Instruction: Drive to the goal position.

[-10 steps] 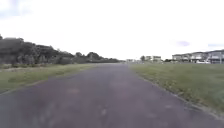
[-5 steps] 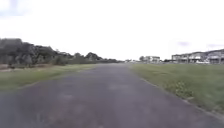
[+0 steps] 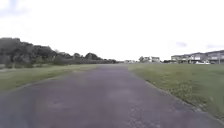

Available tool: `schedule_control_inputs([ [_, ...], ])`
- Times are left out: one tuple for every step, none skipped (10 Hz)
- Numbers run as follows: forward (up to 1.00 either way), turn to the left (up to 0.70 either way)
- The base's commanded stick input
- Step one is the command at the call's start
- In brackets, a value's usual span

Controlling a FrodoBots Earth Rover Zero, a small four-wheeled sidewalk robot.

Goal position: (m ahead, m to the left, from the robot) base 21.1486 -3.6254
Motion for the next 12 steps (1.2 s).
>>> schedule_control_inputs([
  [0.7,0.25],
  [0.7,0.33],
  [0.7,0.15],
  [0.7,0.06],
  [0.7,0.02],
  [0.7,0.02],
  [0.7,0.02],
  [0.7,0.02],
  [0.7,0.02],
  [0.7,0.02],
  [0.7,0.02],
  [0.7,0.02],
])
